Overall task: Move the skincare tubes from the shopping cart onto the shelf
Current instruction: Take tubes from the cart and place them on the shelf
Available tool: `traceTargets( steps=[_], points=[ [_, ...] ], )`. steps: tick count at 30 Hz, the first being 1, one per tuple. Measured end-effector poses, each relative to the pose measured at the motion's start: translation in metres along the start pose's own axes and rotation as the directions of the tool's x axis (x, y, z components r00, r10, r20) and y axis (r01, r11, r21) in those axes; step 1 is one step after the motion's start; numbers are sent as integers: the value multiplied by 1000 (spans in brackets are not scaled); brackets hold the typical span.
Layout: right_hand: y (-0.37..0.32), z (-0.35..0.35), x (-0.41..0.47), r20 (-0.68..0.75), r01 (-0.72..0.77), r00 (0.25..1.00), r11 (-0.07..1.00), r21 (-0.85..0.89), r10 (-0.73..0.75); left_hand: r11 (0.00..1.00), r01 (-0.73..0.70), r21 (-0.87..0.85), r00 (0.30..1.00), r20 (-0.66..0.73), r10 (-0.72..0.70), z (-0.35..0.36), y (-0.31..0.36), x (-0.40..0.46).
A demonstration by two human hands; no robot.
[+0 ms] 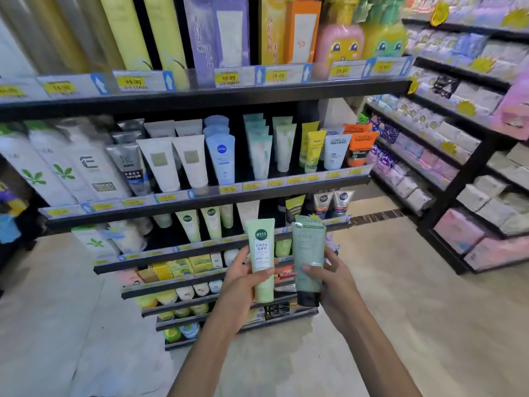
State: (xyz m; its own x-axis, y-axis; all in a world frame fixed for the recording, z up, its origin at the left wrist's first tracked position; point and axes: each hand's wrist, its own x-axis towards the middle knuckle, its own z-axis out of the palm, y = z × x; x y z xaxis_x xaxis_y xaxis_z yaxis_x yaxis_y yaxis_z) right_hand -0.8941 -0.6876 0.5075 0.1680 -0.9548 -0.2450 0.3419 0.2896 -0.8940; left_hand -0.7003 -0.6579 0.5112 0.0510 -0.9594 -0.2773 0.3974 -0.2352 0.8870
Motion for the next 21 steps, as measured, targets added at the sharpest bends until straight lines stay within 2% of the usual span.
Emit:
traceTargets(
  steps=[8,12,16,21],
  points=[
    [-6,-39,65,44,-83,995,996,-25,84,1000,-1,-29,990,-140,-3,20,-25,43],
    [-5,-53,92,87,-142,985,988,-57,147,991,14,-131,967,-249,-46,21,-45,61],
    [0,-62,110,131,-213,966,973,-88,223,997,20,-76,920,-389,-48,19,-56,76],
    [11,-62,122,163,-254,948,958,-136,275,998,51,27,824,-567,-27,6,-63,104]
  ],
)
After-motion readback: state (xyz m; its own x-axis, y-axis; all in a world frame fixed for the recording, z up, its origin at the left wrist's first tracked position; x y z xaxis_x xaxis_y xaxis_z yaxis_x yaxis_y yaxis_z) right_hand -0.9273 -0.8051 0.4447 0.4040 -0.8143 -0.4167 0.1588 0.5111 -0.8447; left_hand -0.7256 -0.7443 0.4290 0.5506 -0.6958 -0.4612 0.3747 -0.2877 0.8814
